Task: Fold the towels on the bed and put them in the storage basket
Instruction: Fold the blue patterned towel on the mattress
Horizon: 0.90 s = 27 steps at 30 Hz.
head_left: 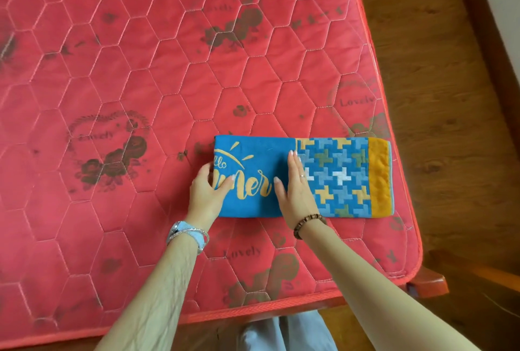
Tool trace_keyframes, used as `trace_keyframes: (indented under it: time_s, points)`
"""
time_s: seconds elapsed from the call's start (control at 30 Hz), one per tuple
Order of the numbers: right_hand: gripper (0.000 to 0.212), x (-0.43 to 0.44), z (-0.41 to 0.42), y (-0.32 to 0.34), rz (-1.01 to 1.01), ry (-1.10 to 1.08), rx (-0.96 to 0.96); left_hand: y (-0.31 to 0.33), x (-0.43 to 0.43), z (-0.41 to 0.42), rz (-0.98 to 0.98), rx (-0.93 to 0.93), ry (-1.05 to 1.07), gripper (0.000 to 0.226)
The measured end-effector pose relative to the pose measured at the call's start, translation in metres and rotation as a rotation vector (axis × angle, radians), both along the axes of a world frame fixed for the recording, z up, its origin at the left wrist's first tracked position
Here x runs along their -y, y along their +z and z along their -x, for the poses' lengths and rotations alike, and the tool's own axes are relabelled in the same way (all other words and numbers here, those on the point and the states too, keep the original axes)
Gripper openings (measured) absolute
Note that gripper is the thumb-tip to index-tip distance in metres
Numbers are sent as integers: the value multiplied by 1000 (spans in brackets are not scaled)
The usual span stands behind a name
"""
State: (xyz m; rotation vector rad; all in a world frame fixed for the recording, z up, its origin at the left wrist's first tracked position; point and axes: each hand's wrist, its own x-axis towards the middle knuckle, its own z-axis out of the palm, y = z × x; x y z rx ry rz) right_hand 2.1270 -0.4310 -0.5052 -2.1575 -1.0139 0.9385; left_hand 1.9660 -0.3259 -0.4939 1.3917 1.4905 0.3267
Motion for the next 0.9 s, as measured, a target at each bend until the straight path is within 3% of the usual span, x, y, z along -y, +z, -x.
trace_keyframes:
  time_s: [0.1,0.33,0.67,0.73,0.9]
  points:
    - [65,-8,11,9,15,-47,-168,23,-2,2,-101,80,24,30]
    - [58,-33,41,36,7,-194,-631,85,4,-10,-199,274,-126,51]
    - [50,-14,-22,66,41,-299,-957,85,55,-70,-127,193,-293,72]
    - [50,-5,-42,70,42,-324,-923,79,69,-86,-81,215,-363,77]
    - [12,19,-81,65,-19,-231,-321,64,90,-109,38,332,-412,61]
